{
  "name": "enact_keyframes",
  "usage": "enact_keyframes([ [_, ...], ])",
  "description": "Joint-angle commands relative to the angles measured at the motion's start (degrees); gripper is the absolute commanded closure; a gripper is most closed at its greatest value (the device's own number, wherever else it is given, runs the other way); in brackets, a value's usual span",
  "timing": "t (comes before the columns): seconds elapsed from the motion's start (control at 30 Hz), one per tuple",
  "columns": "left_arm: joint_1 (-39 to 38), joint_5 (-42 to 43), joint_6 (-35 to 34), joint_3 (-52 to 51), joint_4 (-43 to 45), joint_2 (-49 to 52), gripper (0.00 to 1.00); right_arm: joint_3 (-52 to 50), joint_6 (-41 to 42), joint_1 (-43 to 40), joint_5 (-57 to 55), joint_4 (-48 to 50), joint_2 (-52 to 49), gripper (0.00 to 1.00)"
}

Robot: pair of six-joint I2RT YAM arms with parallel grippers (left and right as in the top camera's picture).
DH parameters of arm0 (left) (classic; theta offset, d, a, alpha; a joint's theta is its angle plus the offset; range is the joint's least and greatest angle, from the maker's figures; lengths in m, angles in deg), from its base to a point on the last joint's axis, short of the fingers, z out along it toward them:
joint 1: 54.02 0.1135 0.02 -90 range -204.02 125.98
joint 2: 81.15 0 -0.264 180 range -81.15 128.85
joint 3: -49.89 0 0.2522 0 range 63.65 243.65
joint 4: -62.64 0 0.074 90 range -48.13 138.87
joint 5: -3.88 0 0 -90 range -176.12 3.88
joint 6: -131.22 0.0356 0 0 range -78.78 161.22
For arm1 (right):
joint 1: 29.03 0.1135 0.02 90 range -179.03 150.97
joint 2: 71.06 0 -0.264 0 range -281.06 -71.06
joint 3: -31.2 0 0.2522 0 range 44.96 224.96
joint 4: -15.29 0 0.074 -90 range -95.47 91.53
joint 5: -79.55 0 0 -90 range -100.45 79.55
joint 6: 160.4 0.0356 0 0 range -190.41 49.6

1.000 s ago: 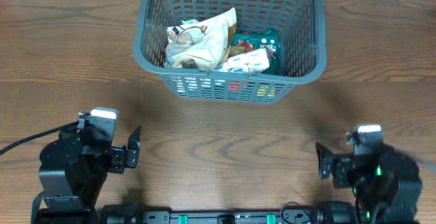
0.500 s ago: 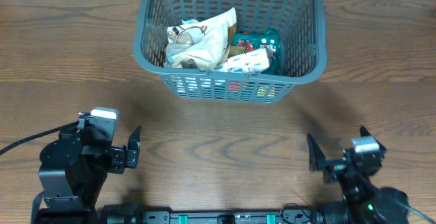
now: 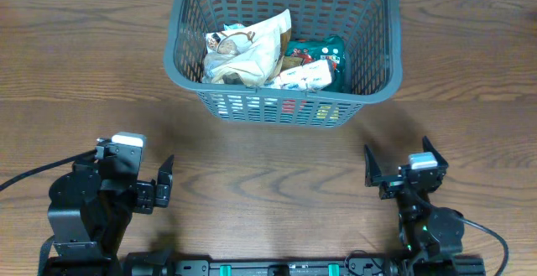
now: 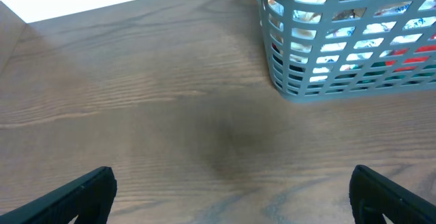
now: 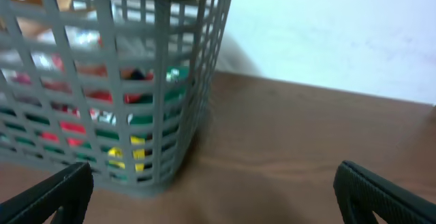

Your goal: Pack container

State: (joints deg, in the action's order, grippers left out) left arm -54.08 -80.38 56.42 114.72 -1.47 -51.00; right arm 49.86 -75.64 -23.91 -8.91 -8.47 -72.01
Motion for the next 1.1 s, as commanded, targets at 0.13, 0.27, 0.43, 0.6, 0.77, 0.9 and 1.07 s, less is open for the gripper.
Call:
enact_keyframes([
  [0.13,0.26,-0.44,-0.31,-0.07,0.09,-0.15,0.01,-2.05,-0.61,0.96,-1.90,-0.02,0.68,0.01],
  [0.27,0.26,-0.44,-0.33,-0.07,0.09,-0.15,0.01,-2.05,-0.59,0.96,-3.50,-0.04,0.68,0.01],
  [0.43,0.26,-0.44,-0.33,-0.07,0.09,-0.15,0.01,-2.05,2.14,0.96,-5.25,0.11,0.68,0.01],
  [0.6,0.26,-0.44,-0.33,-0.07,0.09,-0.15,0.01,-2.05,2.21,0.94,-4.68,0.13,0.68,0.01],
  [0.77,0.26,-0.44,-0.33,-0.07,0.09,-0.15,0.01,-2.05,2.21,0.96,-4.70,0.13,0.68,0.01],
  [0.9,0.26,-0.44,-0.33,-0.07,0.09,-0.15,0.01,-2.05,2.21,0.96,-4.70,0.13,0.68,0.01],
  [1.07,0.26,-0.44,-0.33,-0.07,0.09,-0.15,0.01,-2.05,2.21,0.96,-4.70,0.13,0.68,0.01],
])
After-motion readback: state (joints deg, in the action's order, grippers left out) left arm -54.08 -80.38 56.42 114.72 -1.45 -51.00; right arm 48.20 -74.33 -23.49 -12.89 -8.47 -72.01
